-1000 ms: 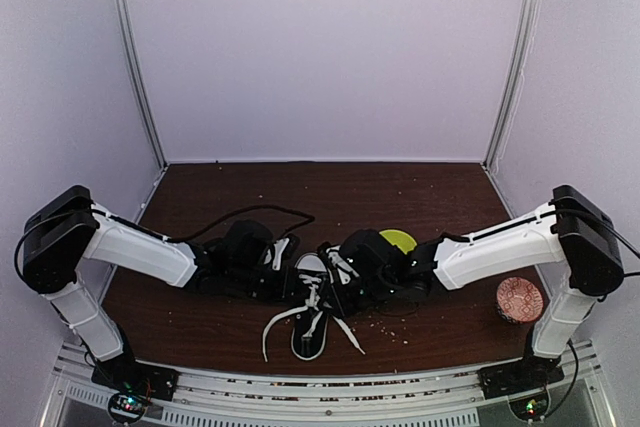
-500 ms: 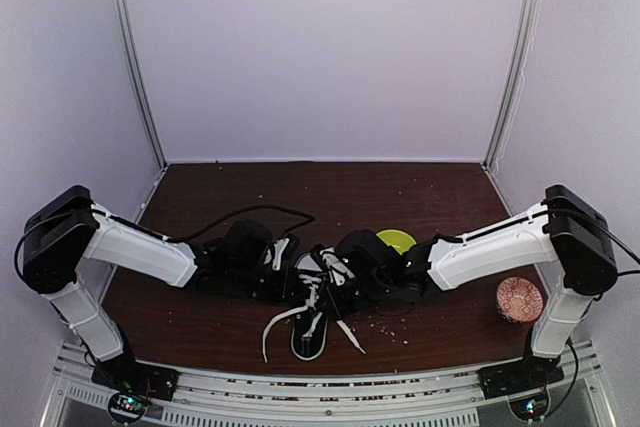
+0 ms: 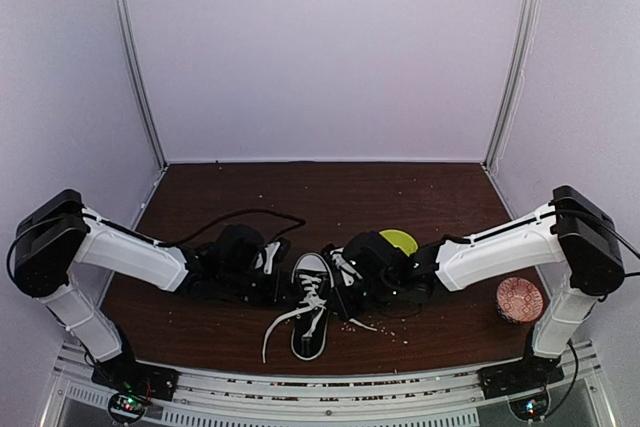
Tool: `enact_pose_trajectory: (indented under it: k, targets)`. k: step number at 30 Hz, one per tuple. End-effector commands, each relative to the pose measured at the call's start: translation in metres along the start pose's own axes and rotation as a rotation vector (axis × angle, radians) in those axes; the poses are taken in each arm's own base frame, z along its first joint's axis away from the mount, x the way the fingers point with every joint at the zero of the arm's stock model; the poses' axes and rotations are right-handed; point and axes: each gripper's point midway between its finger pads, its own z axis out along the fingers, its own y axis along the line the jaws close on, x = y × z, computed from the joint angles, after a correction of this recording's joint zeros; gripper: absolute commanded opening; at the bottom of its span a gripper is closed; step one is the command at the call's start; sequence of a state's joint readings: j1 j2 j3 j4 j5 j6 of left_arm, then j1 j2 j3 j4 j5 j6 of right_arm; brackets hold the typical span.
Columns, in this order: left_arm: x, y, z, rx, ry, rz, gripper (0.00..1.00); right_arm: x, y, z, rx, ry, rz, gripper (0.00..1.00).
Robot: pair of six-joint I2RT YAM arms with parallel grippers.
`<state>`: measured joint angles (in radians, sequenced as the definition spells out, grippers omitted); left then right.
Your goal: Tie the shoes
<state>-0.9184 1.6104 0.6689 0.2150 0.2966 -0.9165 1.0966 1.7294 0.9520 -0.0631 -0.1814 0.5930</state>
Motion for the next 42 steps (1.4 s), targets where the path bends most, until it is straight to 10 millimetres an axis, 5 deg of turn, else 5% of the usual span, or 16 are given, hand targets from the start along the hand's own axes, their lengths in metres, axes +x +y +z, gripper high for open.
enact_pose_trajectory:
  k: [1, 19, 42]
  targets:
    - [-0.007, 0.003, -0.008, -0.004, -0.041, -0.009, 0.00, -0.003, -0.010, -0.008, 0.038, -0.022, 0.019, 0.00]
    - [-0.004, 0.032, -0.019, -0.082, -0.063, -0.048, 0.00, -0.011, -0.031, -0.022, 0.104, -0.065, 0.084, 0.00]
    - [0.004, 0.079, -0.037, -0.243, -0.060, -0.085, 0.00, 0.014, -0.069, -0.029, 0.181, -0.039, 0.170, 0.00]
